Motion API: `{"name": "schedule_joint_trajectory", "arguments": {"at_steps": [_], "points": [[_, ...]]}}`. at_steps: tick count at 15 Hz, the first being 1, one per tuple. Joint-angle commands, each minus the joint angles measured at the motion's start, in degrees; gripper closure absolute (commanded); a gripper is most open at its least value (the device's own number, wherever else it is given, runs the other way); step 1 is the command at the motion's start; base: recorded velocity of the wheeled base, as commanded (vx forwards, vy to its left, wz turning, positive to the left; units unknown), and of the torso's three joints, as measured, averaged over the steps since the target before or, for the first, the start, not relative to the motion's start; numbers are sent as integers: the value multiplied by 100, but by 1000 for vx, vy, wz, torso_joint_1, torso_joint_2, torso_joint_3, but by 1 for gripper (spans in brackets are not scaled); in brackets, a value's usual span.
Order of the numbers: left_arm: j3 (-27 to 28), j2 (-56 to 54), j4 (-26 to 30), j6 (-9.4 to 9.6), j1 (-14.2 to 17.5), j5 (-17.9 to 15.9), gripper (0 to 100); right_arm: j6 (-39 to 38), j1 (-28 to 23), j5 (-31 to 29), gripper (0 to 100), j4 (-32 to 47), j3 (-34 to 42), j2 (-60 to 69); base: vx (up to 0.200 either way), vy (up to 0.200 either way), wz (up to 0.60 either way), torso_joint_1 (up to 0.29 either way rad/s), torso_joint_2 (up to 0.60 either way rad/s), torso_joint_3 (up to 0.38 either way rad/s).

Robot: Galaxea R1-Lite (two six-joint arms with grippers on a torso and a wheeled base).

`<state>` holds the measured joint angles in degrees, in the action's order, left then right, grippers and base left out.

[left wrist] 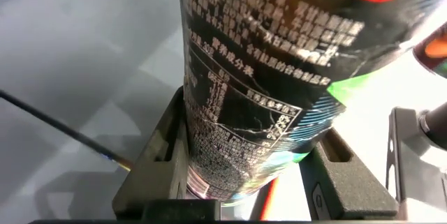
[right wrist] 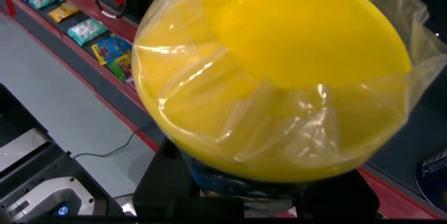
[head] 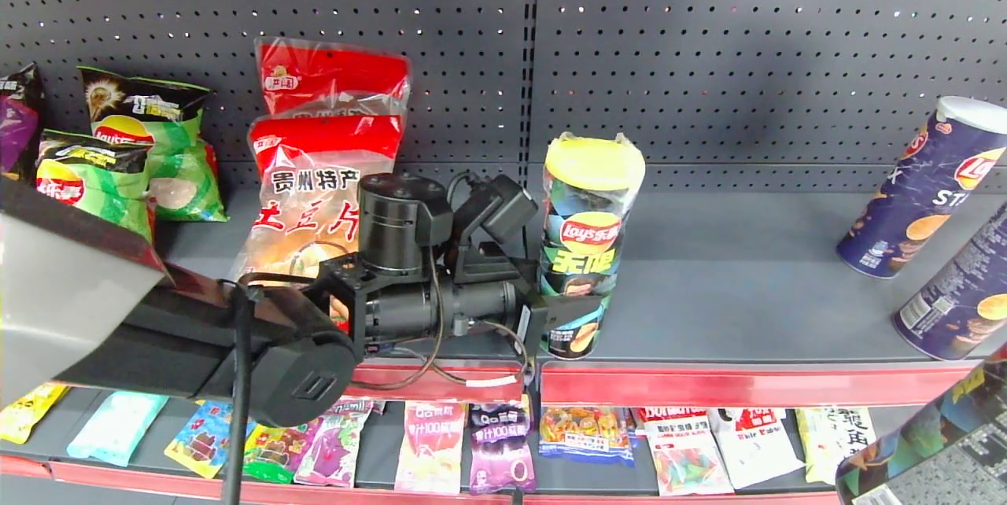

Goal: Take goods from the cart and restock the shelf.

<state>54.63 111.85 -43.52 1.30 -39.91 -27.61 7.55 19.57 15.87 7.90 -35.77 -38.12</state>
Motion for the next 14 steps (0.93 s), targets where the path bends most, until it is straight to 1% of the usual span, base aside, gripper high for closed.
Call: {"name": "schedule_joint_trajectory", "arguments": {"at_steps": [1, 4, 7, 11, 12, 14], "points": [[-40, -5, 10, 1, -78, 28, 100, 1, 3, 4, 100, 1, 0, -2, 0, 0, 0, 0, 0, 0], [-31, 21, 10, -7, -87, 72, 100, 1, 3, -5, 100, 1, 0, 41, 0, 0, 0, 0, 0, 0], [-22, 56, 10, -25, -131, 230, 100, 1, 3, 4, 100, 10, 35, 85, 0, 0, 0, 0, 0, 0], [-31, 100, 1, -16, -166, 256, 100, 1, 3, 4, 100, 10, 17, 59, 0, 0, 0, 0, 0, 0], [-31, 144, -104, -16, -166, 256, 0, 1, 3, 4, 100, 10, 35, 68, 0, 0, 0, 0, 0, 0], [-40, 162, -157, -16, -175, 256, 0, 1, 3, 4, 100, 10, 26, 68, 0, 0, 0, 0, 0, 0]]}}
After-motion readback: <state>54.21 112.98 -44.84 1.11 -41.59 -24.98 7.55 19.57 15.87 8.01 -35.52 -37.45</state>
